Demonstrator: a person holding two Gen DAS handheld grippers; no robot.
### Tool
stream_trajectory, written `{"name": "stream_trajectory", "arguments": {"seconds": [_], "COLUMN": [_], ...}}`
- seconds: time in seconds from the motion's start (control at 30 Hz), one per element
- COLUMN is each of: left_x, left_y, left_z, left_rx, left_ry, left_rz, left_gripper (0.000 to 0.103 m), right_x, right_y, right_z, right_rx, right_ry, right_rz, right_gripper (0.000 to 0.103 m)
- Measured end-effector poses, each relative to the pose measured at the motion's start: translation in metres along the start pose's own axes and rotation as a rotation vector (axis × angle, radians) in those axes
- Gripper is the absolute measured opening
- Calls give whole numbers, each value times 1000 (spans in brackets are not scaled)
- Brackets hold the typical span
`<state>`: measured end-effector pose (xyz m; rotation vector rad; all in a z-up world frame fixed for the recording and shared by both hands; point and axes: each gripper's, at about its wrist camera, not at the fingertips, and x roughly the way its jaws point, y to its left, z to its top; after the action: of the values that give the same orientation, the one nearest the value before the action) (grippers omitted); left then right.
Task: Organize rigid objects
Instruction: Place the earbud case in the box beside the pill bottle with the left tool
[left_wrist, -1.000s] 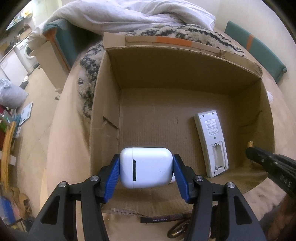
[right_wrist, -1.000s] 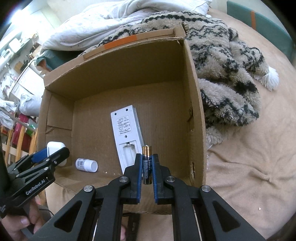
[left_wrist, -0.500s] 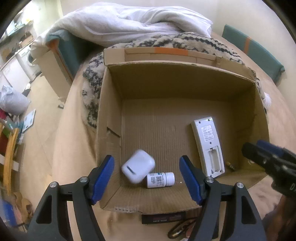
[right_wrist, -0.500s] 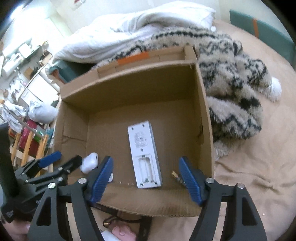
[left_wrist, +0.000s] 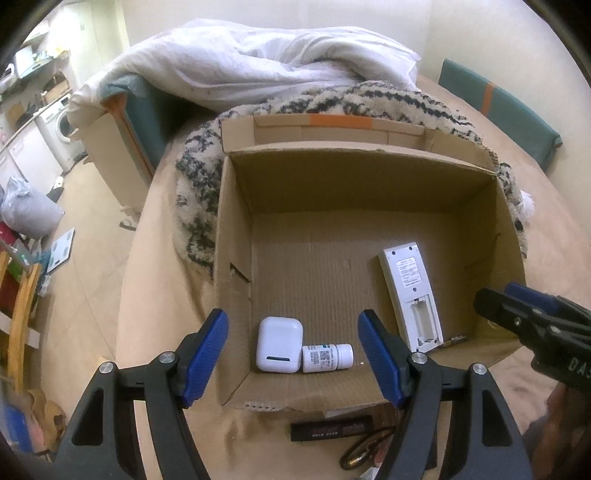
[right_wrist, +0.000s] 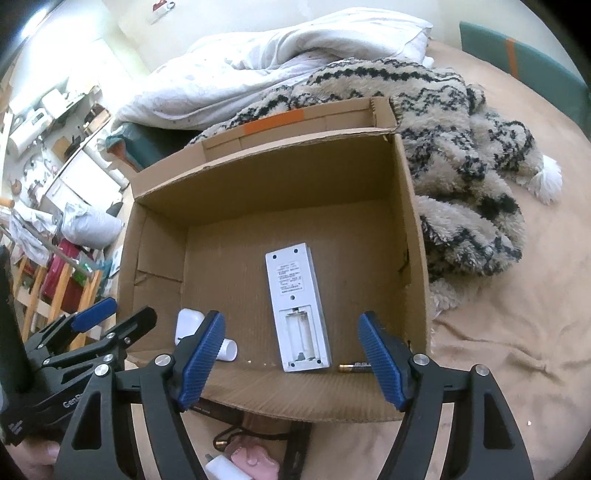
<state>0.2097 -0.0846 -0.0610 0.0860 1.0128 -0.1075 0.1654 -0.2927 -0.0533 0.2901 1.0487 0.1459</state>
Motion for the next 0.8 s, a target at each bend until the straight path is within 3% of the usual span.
{"name": "stream_trajectory", "arguments": {"seconds": [0.5, 0.8], "left_x": [-28, -27], "left_y": [19, 39], "left_z": [-26, -60], "left_rx": [-56, -164], "left_ry": [6, 111], "left_rz": [21, 28], "left_gripper": [70, 70], "right_x": [-34, -43], "right_y": [-5, 2], "right_z": [-21, -56], "right_rx": [27, 63], "right_ry": [-23, 32], "right_rz": [16, 80], "right_gripper": [79, 79]}}
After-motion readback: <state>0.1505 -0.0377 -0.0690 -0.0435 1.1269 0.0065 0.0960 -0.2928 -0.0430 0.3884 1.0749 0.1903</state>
